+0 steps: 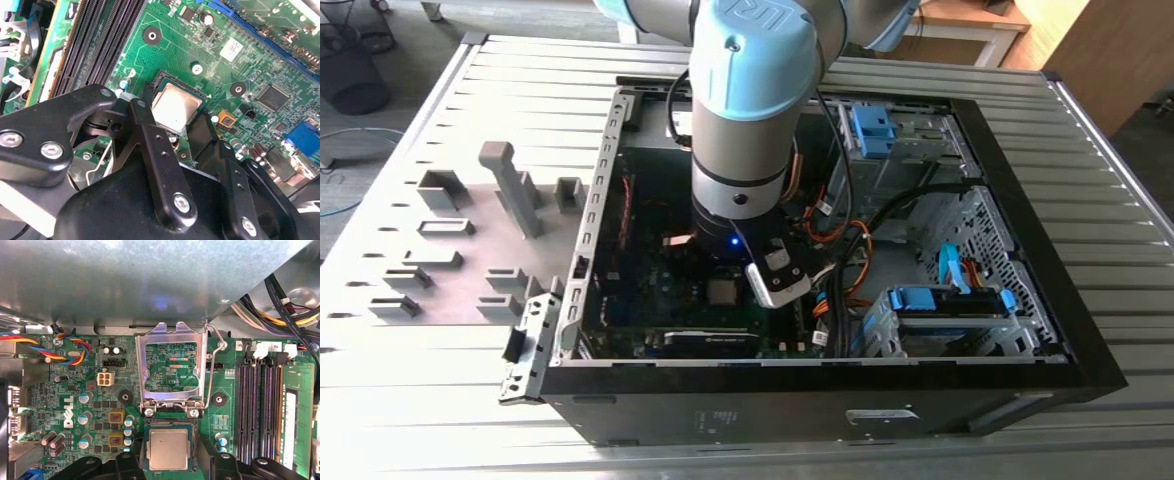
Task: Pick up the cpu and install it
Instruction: 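Place the cpu into insertion slot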
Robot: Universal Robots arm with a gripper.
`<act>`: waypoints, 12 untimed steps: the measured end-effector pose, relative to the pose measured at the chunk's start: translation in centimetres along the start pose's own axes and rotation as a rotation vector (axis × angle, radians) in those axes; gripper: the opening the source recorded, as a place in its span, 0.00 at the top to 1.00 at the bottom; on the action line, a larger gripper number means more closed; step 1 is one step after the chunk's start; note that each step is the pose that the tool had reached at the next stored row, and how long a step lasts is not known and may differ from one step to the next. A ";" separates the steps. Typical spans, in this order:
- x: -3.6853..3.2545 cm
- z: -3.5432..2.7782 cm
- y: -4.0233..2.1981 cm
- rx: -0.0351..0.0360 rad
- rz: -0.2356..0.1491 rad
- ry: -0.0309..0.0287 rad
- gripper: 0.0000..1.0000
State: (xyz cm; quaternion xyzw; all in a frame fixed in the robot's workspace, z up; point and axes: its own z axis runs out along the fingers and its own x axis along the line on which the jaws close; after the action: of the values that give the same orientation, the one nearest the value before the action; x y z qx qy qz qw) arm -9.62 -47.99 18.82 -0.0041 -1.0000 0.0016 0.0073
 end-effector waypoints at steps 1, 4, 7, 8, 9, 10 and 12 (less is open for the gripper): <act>0.00 0.00 0.00 0.0000 0.000 0.0000 0.45; -0.01 0.00 0.00 0.0000 0.000 0.0000 0.45; -0.01 0.00 0.00 0.0000 0.000 0.0000 0.45; -0.01 -0.01 0.00 0.0003 0.000 0.0000 0.47; -0.01 -0.02 -0.01 0.0006 0.000 0.0003 0.47; -0.01 -0.02 0.00 0.0005 0.000 0.0003 0.52; -0.01 -0.01 0.00 0.0003 0.000 0.0002 0.52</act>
State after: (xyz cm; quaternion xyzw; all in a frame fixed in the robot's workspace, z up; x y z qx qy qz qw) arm -9.61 -47.99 18.84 -0.0041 -1.0000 0.0017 0.0074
